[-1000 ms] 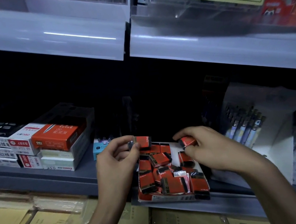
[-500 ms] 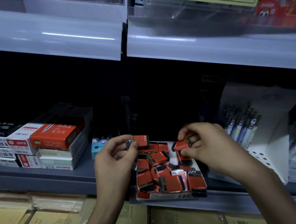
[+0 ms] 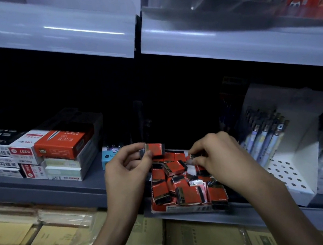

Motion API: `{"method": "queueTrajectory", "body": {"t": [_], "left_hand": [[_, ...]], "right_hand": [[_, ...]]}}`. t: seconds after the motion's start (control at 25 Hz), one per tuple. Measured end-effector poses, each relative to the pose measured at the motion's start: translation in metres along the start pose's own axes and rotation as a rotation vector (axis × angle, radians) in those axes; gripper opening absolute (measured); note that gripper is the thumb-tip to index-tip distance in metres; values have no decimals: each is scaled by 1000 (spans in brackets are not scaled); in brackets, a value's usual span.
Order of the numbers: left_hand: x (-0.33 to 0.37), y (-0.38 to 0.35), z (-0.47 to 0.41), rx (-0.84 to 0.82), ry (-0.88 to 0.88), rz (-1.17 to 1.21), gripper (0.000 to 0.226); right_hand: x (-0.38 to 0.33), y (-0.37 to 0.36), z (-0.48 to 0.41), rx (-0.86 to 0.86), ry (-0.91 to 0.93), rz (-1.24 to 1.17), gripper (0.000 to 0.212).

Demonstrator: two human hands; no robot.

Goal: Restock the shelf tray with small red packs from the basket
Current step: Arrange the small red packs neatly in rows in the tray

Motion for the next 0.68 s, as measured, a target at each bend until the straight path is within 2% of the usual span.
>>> {"method": "queueTrajectory", "body": {"t": [0.2, 0.36, 0.48, 0.6, 0.68], "left_hand": [[0, 0, 1, -5, 10, 11, 16], [2, 1, 1, -9, -1, 32, 17], [2, 1, 1, -16, -7, 36, 17], [1, 2, 1, -14, -7, 35, 17], [1, 2, 1, -9, -11, 34, 17]], "right_hand": [[6, -8, -2, -2, -110, -79, 16], [9, -13, -5, -74, -88, -28, 9], [11, -13, -2, -86, -53, 32, 17], [11, -17, -1, -113, -33, 24, 36], [11, -16, -1, -111, -24, 24, 35]]}}
Point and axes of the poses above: each hand's wrist, its own z-axis away from the middle knuckle, its own y-axis out of the back of the hand, x = y × z, the point moved 5 cm from there along -z, towards the middle knuckle, and after that the axes turned 9 degrees about -z, right-handed, at the moved point
